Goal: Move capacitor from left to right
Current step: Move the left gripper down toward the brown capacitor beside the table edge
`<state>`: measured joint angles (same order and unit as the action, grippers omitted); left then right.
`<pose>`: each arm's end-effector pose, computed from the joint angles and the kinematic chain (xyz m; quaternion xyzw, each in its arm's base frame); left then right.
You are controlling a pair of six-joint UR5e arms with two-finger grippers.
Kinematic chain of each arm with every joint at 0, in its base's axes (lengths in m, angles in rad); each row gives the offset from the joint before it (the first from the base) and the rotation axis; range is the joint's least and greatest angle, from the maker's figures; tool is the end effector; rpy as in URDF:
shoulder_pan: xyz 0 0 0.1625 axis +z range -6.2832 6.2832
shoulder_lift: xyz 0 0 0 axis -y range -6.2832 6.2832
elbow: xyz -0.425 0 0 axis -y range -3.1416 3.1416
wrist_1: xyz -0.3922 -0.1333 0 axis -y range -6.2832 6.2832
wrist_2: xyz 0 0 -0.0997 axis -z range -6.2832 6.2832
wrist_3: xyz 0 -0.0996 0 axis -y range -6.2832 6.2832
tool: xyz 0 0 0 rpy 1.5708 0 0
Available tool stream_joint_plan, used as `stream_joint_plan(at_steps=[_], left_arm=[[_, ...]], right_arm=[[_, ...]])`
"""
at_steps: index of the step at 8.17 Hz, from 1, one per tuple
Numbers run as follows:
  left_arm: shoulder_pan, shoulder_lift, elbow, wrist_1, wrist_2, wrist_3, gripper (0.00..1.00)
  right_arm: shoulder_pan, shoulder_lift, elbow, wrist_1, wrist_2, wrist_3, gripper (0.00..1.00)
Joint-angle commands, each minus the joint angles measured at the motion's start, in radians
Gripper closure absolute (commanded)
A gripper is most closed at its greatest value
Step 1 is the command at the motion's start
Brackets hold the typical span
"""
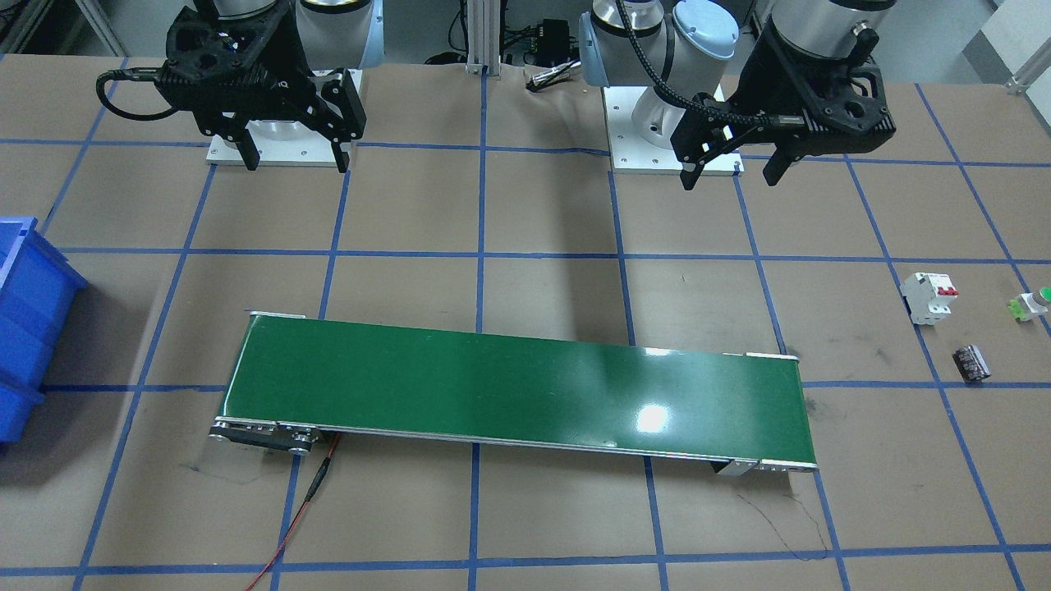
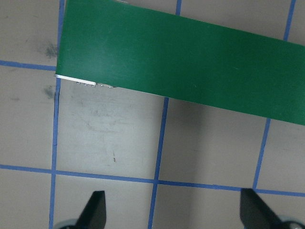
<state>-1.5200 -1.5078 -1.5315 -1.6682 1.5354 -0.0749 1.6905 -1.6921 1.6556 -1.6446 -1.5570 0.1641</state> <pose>-0.1131 -0.4699 0.5277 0.0628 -0.9979 0.0022 0.0177 0.1875 -0.4313 0.5107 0.0218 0.9982 -0.0536 0.0146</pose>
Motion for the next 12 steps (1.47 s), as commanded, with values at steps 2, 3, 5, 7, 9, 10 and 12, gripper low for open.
stream_joint_plan(at_steps=[2, 3, 5, 7, 9, 10, 12], left_arm=[[0.007, -0.011, 0.001, 0.091, 0.003, 0.009, 0.00], [0.027, -0.012, 0.011, 0.093, 0.006, 0.041, 0.00], [0.154, -0.022, 0.013, 0.085, 0.008, 0.107, 0.00], [0.332, -0.078, 0.011, 0.084, 0.073, 0.287, 0.00], [0.484, -0.159, 0.011, 0.109, 0.137, 0.426, 0.00], [0.565, -0.217, 0.007, 0.204, 0.138, 0.516, 0.00], [0.654, -0.372, 0.011, 0.385, 0.146, 0.668, 0.00]], right_arm=[[0.000, -0.001, 0.000, 0.002, 0.000, 0.000, 0.00], [0.000, 0.000, 0.000, 0.000, 0.000, 0.000, 0.00], [0.000, 0.000, 0.000, 0.000, 0.000, 0.000, 0.00], [0.000, -0.001, 0.001, 0.002, -0.001, 0.000, 0.00], [0.000, -0.001, 0.000, 0.002, -0.001, 0.000, 0.00], [0.000, -0.001, 0.000, 0.002, -0.003, 0.000, 0.00], [0.000, -0.001, 0.001, 0.002, -0.003, 0.000, 0.00]])
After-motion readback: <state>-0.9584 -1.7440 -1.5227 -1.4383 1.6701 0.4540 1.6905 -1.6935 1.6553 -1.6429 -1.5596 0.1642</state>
